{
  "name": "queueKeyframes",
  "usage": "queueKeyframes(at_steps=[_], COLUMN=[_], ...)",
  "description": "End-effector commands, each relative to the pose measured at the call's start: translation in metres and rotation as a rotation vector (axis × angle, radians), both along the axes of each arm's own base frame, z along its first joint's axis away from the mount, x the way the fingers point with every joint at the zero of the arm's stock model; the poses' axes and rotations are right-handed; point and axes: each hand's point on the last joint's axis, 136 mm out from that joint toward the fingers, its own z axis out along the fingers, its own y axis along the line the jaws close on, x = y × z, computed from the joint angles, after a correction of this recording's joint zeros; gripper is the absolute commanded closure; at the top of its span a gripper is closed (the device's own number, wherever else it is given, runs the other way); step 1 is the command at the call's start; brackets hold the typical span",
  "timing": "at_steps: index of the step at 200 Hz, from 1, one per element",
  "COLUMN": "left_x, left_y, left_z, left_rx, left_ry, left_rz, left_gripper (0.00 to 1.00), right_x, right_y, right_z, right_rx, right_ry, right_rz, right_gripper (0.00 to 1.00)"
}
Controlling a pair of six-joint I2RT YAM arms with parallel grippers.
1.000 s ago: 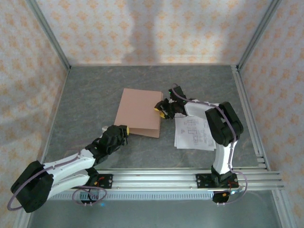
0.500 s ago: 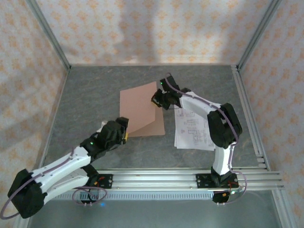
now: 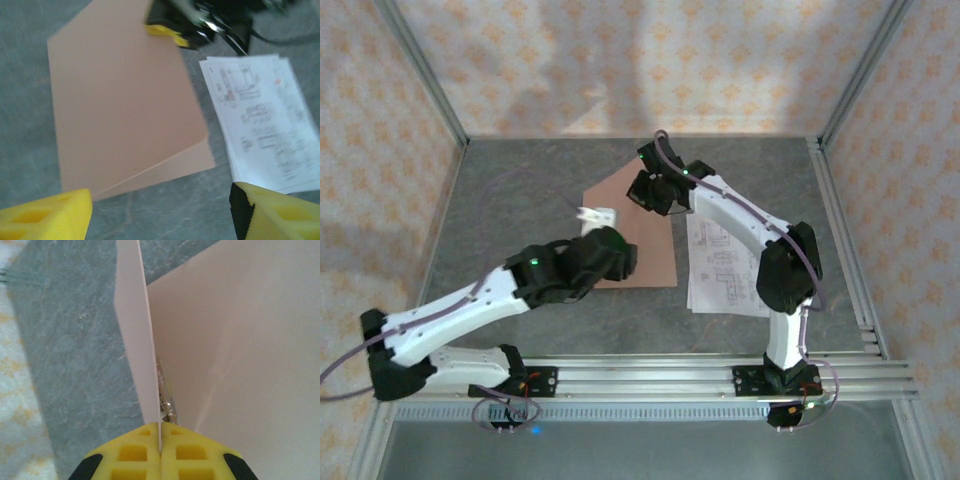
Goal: Put the files into the folder
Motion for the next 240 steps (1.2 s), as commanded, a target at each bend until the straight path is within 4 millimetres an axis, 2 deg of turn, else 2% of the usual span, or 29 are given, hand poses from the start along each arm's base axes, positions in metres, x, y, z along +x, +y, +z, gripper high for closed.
queueKeyframes(at_steps=[1,25,56,78,105,124,129,153,167,186,190,202,204,216,228,240], left_x=[0.003,0.010,0.026,0.033,0.044,0.048,0.047,0.047,0.046,0.042,0.041,0.038,0.038,0.036,0.033,0.029], left_y=[0.013,-0.010,-0.004,-0.011,0.008,0.010,0.009,0.008,0.011,0.015,0.018,0.027,0.029,0.039,0.047,0.054], left_z=[0.007,0.012,0.033,0.012,-0.006,-0.024,-0.027,-0.042,-0.048,-0.044,-0.042,-0.037,-0.038,-0.039,-0.041,-0.041], left_rx=[0.474,0.651,0.835,0.831,0.776,0.689,0.675,0.614,0.588,0.524,0.513,0.449,0.439,0.354,0.279,0.204], left_ry=[-0.158,-0.280,-0.436,-0.404,-0.332,-0.245,-0.235,-0.166,-0.141,-0.143,-0.149,-0.163,-0.162,-0.145,-0.144,-0.153], left_rz=[-0.070,-0.043,0.132,0.125,0.182,0.146,0.133,0.096,0.101,0.125,0.131,0.173,0.180,0.207,0.217,0.227], left_gripper=[0.24,0.23,0.21,0.22,0.26,0.38,0.44,0.75,1.00,1.00,1.00,1.00,1.00,1.00,1.00,1.00], right_x=[-0.005,-0.006,-0.009,-0.010,-0.012,-0.014,-0.014,-0.014,-0.013,-0.011,-0.011,-0.009,-0.008,-0.005,-0.002,-0.001], right_y=[-0.004,0.000,0.001,0.002,0.001,0.001,0.002,0.004,0.006,0.008,0.008,0.004,0.000,-0.014,-0.031,-0.049], right_z=[-0.004,0.003,0.005,0.004,0.005,0.004,0.005,0.004,0.005,0.011,0.012,0.021,0.024,0.040,0.057,0.066], right_rx=[-0.032,-0.010,-0.015,-0.013,-0.018,-0.014,-0.010,-0.003,0.002,0.022,0.025,0.033,0.033,0.057,0.099,0.121], right_ry=[0.058,0.057,0.067,0.073,0.071,0.074,0.073,0.072,0.071,0.055,0.052,0.028,0.019,-0.034,-0.082,-0.105], right_rz=[-0.038,-0.039,-0.016,-0.003,0.003,0.009,0.012,0.026,0.036,0.054,0.058,0.060,0.055,0.030,-0.006,-0.038], right_gripper=[1.00,1.00,1.00,1.00,1.00,1.00,1.00,1.00,1.00,1.00,0.96,0.74,0.69,0.51,0.40,0.33])
